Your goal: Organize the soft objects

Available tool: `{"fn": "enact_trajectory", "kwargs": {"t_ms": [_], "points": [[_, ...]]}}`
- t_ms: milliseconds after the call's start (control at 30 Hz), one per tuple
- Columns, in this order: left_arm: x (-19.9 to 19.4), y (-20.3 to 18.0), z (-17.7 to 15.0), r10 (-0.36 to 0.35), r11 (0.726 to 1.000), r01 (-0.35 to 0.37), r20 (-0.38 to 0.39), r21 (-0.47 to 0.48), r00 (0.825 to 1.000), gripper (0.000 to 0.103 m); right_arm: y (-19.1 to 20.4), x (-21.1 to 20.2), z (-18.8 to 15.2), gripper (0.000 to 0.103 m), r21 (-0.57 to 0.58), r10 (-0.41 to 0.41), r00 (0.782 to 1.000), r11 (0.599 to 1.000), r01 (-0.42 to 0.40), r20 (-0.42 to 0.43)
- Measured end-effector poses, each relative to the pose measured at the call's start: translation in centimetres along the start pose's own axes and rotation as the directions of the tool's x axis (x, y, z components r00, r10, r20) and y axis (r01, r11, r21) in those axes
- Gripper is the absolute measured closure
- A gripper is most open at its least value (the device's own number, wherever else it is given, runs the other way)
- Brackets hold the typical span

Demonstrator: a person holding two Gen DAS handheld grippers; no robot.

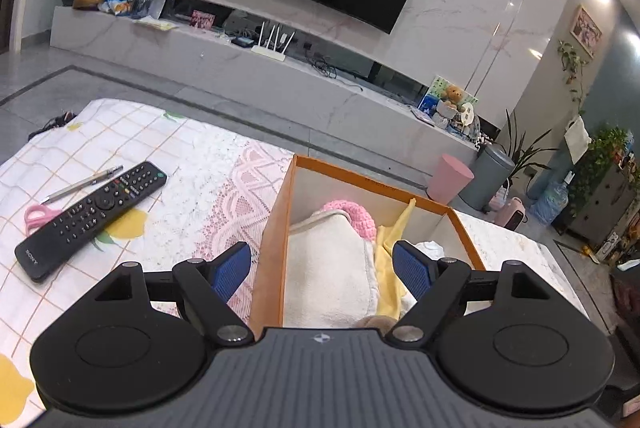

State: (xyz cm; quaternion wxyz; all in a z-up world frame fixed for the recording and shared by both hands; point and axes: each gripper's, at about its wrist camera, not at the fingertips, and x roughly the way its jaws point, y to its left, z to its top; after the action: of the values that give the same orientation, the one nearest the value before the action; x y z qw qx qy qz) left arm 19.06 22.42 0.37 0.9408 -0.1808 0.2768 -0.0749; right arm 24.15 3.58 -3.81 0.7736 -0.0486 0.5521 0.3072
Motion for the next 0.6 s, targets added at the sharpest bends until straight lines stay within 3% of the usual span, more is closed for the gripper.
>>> {"fn": "enact_trajectory", "kwargs": {"t_ms": [167, 333, 433, 533, 600], "points": [[-0.8, -0.5, -0.2, 0.02, 0.999, -0.023, 0.088, 0.031, 0.996, 0.006, 1.2, -2.5, -0.9, 0.012, -0.038, 0.004, 0.988, 0.999, 0.002, 0.152], [-1.0, -1.1, -0.1, 0.05, 0.997, -0.057, 0.128, 0.05, 0.99, 0.005, 2.9, -5.4, -1.9, 0.005, -0.055, -0.095, 0.934, 0.991, 0.121, 0.343], [-1.5, -1.9, -0.1, 0.072, 0.996, -0.079, 0.152, 0.041, 0.986, 0.005, 3.6, -7.2, -3.3, 0.003, -0.021, -0.145, 0.874, 0.985, 0.174, 0.464], [-2.5, -3.0, -0.2, 0.038, 0.997, -0.05, 0.172, 0.065, 0.984, 0.005, 4.1, -8.8, -5.6, 0.003, -0.003, -0.162, 0.794, 0.979, 0.202, 0.586], [-3.2, -4.0, -0.5, 0.006, 0.995, -0.023, 0.18, 0.095, 0.984, 0.005, 4.2, -9.8, -7.1, 0.003, 0.054, -0.202, 0.754, 0.975, 0.217, 0.624]]}}
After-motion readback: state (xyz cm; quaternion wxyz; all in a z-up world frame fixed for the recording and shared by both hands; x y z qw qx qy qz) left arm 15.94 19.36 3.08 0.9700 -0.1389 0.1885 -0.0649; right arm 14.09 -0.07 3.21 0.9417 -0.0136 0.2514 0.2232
